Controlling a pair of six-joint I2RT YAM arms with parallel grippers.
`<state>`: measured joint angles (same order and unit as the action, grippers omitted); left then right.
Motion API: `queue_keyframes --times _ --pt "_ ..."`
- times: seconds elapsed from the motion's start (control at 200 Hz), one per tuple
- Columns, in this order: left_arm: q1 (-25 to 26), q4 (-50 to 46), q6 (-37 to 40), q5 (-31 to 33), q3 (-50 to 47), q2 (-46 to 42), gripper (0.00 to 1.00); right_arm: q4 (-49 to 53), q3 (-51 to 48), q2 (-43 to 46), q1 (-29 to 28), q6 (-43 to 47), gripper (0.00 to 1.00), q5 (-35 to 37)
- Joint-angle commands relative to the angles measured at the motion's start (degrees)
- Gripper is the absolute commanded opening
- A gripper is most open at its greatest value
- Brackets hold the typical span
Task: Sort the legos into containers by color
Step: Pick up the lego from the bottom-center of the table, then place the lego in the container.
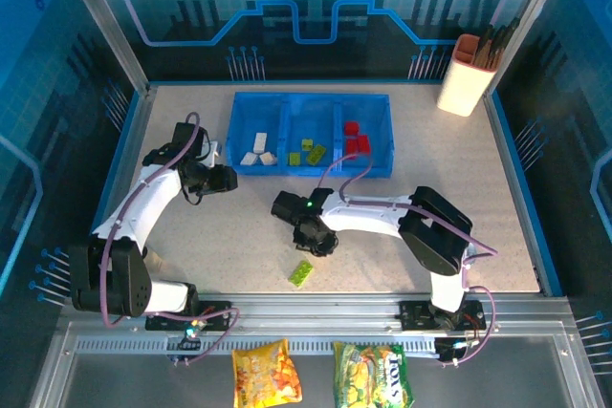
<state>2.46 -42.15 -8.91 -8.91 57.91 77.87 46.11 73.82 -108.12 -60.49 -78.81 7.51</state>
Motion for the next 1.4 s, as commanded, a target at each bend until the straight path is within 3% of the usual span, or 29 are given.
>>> queue_keyframes --times 0.0,0.385,0.895,1.116,1.396 --pt "-0.44 -1.02 0.95 -1.73 0.45 0.27 0.51 5.59 2.75 -1.34 -0.87 9.34 0.14 4.16" --pt "-0.48 -1.09 1.08 -2.09 0.62 -0.26 0.51 12.68 11.17 -2.71 1.63 18.82 0.15 10.06" --pt "-0.72 -1.00 1.08 -2.60 0.54 -1.05 0.51 11.66 24.82 -6.24 12.85 34.86 0.18 10.91" --pt "-0.80 -0.92 1.08 -2.81 0.45 -1.18 0.51 0.03 23.76 -7.08 18.27 44.58 0.19 2.41" --pt "-0.84 -0.92 1.09 -2.91 0.45 -1.13 0.51 -9.94 24.71 -10.61 25.29 46.42 0.22 -10.50"
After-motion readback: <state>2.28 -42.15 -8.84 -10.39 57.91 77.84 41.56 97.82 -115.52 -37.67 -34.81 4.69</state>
